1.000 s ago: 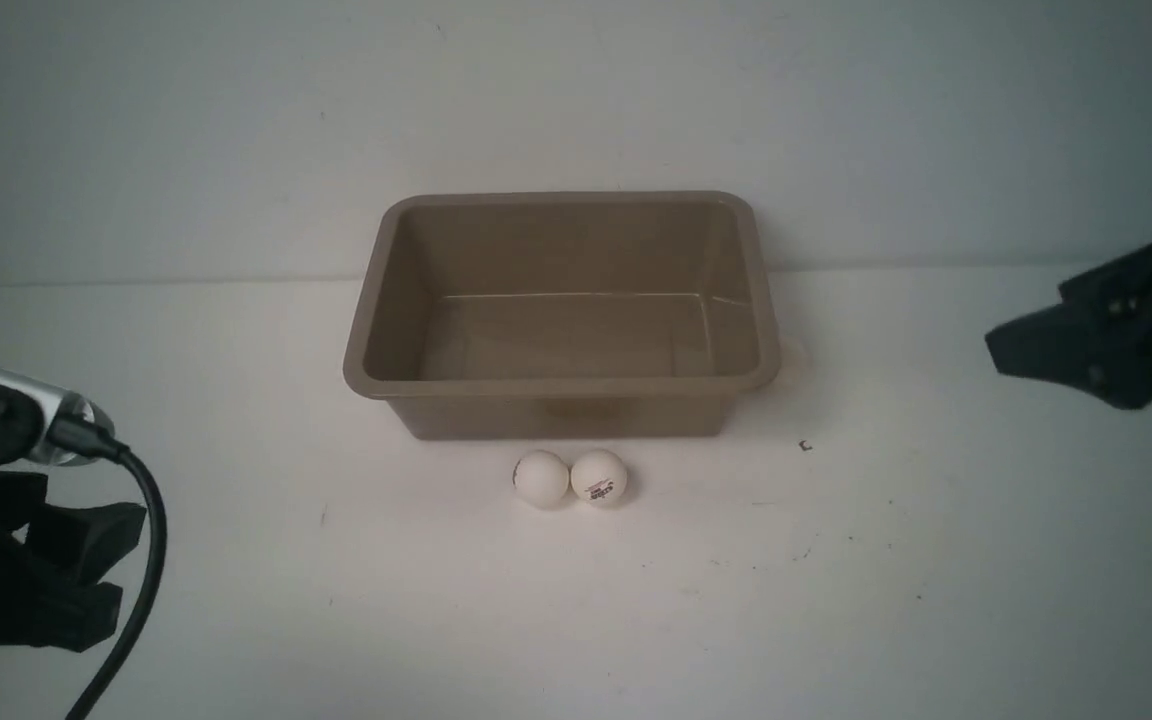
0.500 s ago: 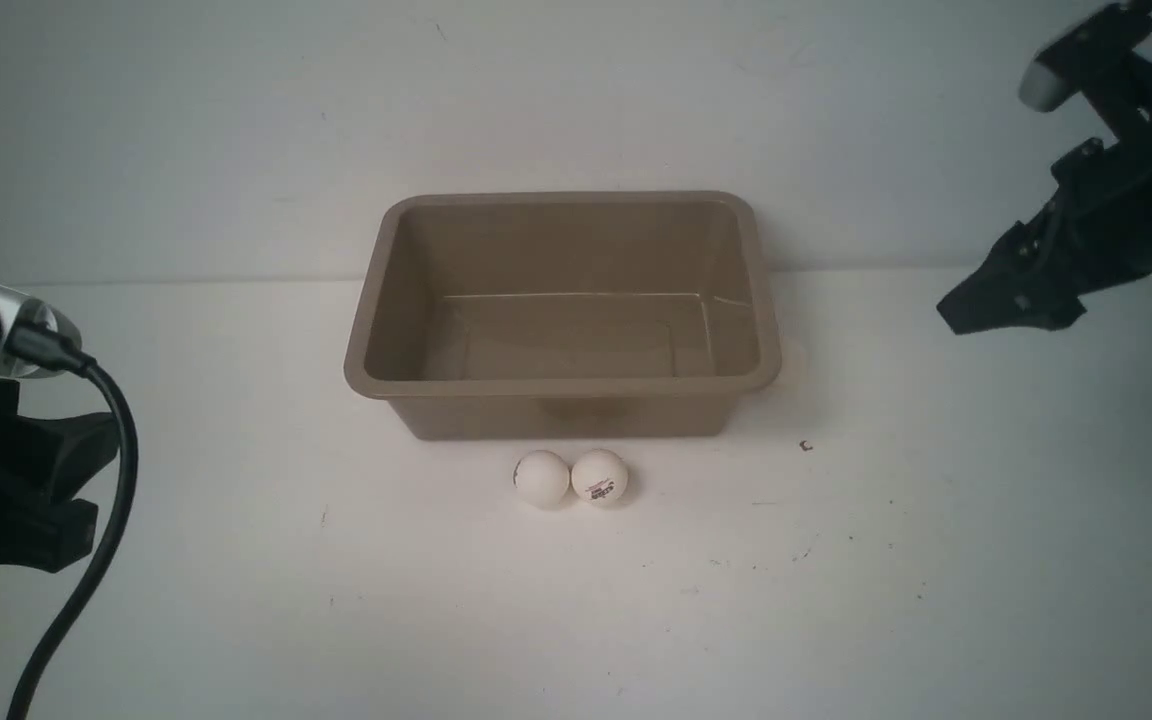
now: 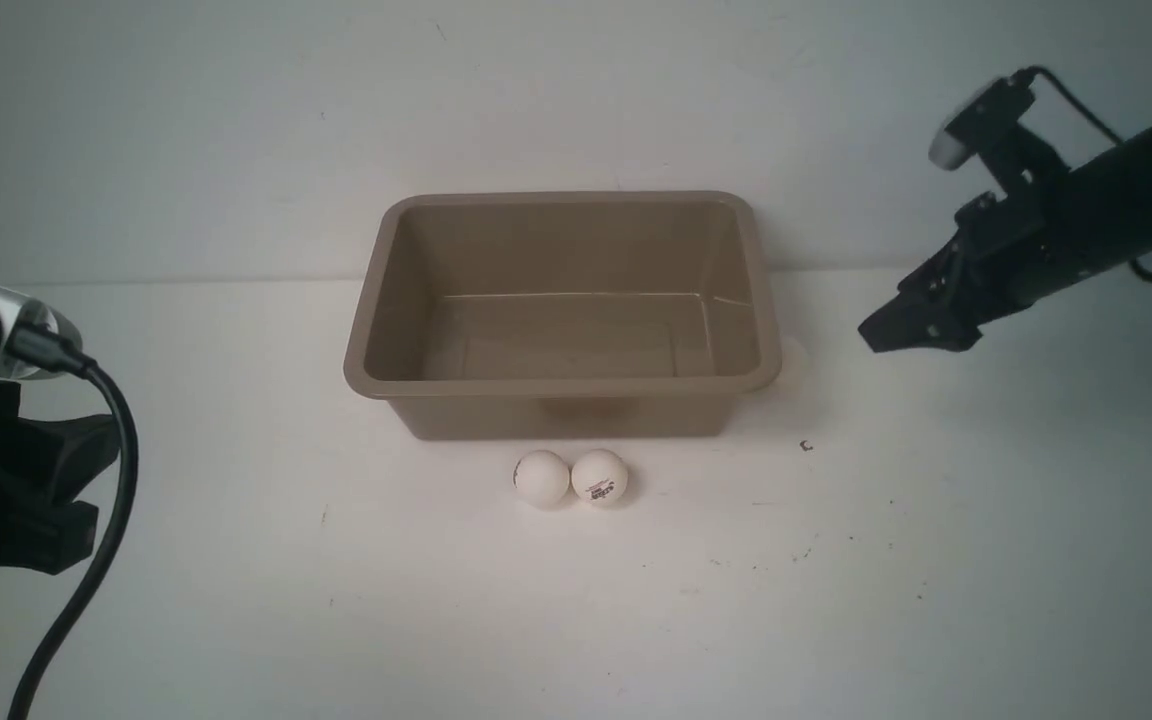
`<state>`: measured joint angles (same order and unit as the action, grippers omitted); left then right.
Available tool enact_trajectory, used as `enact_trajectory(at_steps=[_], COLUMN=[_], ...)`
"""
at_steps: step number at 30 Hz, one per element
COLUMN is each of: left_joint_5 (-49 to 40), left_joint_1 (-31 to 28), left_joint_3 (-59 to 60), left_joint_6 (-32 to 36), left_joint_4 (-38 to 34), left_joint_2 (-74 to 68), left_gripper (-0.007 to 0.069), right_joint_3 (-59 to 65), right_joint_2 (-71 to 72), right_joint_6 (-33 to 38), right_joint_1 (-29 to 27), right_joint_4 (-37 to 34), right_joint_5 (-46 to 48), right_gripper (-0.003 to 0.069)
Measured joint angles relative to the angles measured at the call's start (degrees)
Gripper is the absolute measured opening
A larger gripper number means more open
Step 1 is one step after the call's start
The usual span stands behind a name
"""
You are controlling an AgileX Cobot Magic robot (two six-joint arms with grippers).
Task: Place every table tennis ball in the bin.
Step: Use the right arm to clamp the table tennis ball closest to it
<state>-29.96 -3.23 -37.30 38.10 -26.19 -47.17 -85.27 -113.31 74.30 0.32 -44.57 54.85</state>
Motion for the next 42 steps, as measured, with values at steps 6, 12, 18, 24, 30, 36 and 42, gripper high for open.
enact_trajectory(at_steps=[6,12,18,24,30,36,42], left_joint_5=[-0.1,-0.2,-0.2,-0.2,-0.2,-0.2,-0.2], left_joint_1=[0.0,0.0,0.0,0.0,0.0,0.0,0.0], left_joint_3=[0.0,0.0,0.0,0.0,0.0,0.0,0.0], left_joint_6=[0.0,0.0,2.3,2.5,2.6,2.6,2.6], left_joint_4=[0.0,-1.8,-2.1,-2.2,-2.2,-2.2,-2.2], left_joint_2=[0.0,0.0,0.0,0.0,0.0,0.0,0.0], left_gripper=[0.0405,0.0405,0.0405,0.0405,0.0405,0.0405,0.0405], right_joint_3=[-1.8,-8.3,-14.8,-18.4,-18.9,-19.0,-19.0], right_joint_2=[-5.5,-11.1,-15.5,-17.5,-18.9,-20.8,-21.1], right_joint_6=[9.0,9.6,5.5,2.7,1.6,1.6,1.6], right_joint_1=[0.0,0.0,2.1,4.6,5.1,5.1,5.1], right_joint_4=[-7.2,-9.2,-4.3,1.4,3.4,3.5,3.2], right_joint_5=[-0.2,2.4,5.1,5.5,4.0,3.2,2.4], right_gripper=[0.0463,0.0463,0.0463,0.0463,0.0463,0.0463,0.0454])
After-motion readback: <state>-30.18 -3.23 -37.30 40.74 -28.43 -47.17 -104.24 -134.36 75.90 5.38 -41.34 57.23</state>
